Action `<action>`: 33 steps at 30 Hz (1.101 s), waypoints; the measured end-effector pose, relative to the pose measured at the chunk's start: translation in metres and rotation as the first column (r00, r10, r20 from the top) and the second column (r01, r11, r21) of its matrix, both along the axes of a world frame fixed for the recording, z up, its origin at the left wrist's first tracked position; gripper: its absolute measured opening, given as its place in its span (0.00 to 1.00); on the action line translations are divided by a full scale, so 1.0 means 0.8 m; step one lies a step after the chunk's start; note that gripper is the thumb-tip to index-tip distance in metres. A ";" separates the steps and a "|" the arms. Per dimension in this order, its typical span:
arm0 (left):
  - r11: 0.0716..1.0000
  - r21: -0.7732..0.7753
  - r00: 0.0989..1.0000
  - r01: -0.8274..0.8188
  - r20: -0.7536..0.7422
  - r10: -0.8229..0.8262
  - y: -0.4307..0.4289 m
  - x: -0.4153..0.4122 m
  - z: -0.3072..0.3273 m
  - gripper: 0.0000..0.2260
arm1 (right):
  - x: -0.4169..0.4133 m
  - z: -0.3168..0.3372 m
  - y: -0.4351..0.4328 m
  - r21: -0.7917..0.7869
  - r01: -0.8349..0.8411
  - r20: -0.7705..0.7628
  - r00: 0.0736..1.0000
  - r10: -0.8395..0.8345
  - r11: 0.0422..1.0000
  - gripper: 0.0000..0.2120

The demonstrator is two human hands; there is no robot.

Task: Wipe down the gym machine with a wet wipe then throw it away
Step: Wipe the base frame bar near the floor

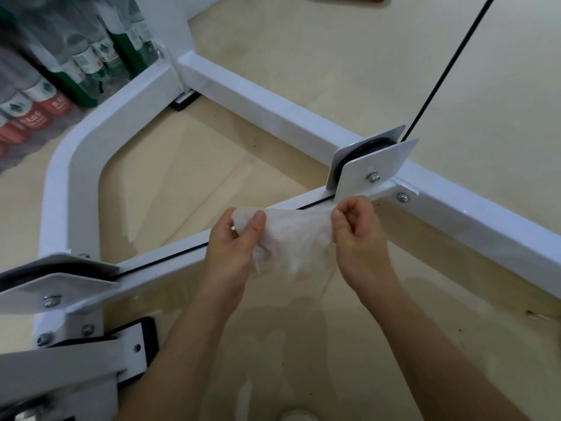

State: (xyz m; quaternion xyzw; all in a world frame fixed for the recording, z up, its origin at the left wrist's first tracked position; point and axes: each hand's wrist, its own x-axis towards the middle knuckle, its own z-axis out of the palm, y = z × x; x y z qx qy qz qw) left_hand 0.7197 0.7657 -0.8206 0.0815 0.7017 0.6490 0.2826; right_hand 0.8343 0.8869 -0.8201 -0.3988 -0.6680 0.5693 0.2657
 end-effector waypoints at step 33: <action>0.315 -0.854 0.362 -0.415 -0.472 -0.804 -0.157 -0.120 -0.091 0.25 | -0.098 -0.078 -0.085 0.453 -0.788 0.812 0.558 0.173 0.418 0.33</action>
